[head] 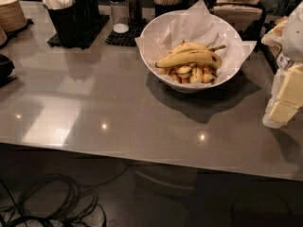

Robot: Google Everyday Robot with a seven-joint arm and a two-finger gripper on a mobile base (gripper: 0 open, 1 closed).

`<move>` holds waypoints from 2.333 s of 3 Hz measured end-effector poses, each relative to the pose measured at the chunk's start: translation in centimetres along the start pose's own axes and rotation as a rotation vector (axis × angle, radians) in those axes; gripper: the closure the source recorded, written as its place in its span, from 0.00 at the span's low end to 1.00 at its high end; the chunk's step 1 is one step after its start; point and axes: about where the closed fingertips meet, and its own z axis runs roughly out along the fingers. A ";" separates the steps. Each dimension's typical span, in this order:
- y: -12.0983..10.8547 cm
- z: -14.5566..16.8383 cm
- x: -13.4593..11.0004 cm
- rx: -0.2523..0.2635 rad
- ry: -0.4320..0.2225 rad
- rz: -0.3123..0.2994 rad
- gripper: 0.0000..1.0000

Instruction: Pick banana from white bowl

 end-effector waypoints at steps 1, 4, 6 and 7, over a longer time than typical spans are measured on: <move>-0.1 0.0 -0.1 0.003 -0.003 -0.002 0.00; -7.8 4.2 -5.2 -0.048 -0.199 -0.083 0.00; -11.1 8.4 -5.9 -0.128 -0.297 -0.020 0.00; -11.2 8.5 -5.9 -0.128 -0.298 -0.019 0.02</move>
Offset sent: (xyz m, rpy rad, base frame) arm 0.0850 0.0265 -0.0099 0.1485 -0.0080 0.1238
